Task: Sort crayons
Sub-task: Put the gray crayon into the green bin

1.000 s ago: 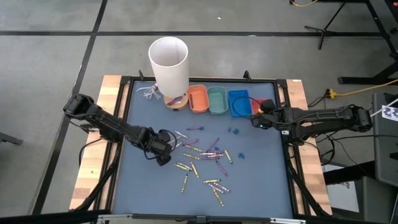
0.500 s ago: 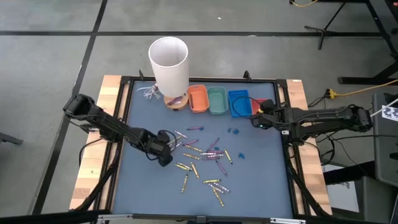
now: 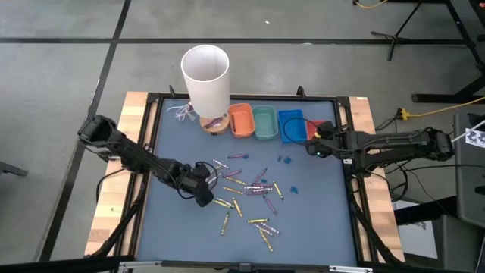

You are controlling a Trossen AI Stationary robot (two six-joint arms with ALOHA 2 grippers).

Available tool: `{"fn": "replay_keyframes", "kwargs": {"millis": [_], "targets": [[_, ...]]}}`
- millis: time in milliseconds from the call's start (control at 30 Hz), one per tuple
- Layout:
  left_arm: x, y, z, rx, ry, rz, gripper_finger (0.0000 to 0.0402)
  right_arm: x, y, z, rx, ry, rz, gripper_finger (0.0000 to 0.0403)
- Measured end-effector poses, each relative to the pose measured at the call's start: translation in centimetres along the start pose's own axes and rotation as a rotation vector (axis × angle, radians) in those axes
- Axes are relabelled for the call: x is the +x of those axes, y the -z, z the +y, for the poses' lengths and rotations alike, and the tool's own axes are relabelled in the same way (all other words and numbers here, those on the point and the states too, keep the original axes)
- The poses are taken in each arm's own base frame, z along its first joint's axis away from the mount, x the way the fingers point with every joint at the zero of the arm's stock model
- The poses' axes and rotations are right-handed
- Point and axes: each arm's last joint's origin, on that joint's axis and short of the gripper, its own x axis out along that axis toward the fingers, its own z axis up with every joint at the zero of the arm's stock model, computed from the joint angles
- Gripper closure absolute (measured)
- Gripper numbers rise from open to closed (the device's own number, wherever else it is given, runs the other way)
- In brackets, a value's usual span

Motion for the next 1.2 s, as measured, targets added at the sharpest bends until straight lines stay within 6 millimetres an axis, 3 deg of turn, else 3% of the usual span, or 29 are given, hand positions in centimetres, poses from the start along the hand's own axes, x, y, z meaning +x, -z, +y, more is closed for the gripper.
{"fn": "replay_keyframes", "kwargs": {"millis": [367,867,1200], "targets": [[1.7,0.9,-0.2,0.013,-0.059,0.022,0.0333,0.0,0.0,0.0,0.000,0.000,0.000,0.0230],[1.7,0.9,-0.1,0.017,-0.069,0.023,0.0333,0.0,0.0,0.0,0.000,-0.001,0.000,0.0230],[0.4,0.5,-0.4,0.017,-0.073,0.036,0.0333,0.0,0.0,0.0,0.000,-0.001,0.000,0.0230]]}}
